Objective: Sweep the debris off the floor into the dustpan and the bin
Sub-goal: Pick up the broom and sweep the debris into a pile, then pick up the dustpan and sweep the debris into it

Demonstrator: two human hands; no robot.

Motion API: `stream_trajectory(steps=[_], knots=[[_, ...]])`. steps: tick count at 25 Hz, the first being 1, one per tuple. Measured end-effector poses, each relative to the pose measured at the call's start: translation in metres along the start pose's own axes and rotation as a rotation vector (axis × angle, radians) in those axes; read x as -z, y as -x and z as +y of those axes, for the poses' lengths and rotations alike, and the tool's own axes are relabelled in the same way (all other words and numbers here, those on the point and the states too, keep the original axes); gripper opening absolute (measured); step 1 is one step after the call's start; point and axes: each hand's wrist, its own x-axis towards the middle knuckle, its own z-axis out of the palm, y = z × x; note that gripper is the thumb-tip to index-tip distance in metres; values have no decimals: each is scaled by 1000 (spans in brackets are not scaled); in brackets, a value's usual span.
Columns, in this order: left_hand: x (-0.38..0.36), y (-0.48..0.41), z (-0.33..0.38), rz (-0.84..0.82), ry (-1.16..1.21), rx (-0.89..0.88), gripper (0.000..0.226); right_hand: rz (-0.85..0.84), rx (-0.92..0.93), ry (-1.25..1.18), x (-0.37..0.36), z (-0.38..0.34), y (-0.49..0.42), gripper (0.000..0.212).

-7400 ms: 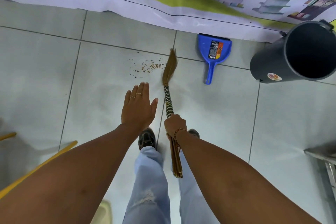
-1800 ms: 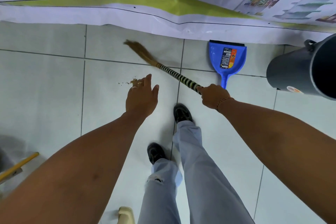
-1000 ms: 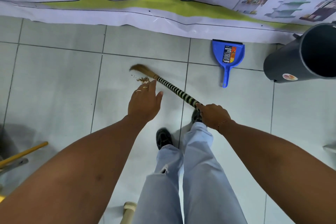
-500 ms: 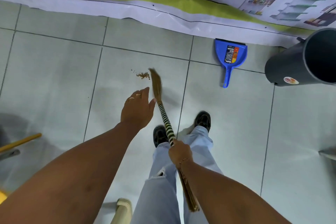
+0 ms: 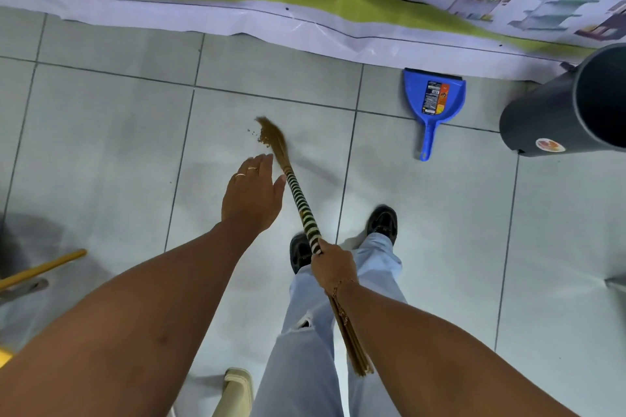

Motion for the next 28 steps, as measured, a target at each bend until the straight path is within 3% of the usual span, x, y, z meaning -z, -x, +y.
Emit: stream_trajectory(steps=[8,12,16,21,24,28], knots=[[3,-17,55,42,11,-39,51,193,25,-175,44,28,32,25],[-6,-37,97,15,-6,-64,51,269,3,-382,87,36,27,24],[-23,-73,162,-13,-13,-83,51,405,-151,-673,145,77,18,30],[-73,-145,289,-104,157,-9,52,559,-400,-781,237,171,-39,43],[-131,-202,349,-146,303,87,54,561,-488,-803,276,218,-122,41],[-228,-288,393,-250,529,504,62,526,-545,-731,274,280,-231,52]])
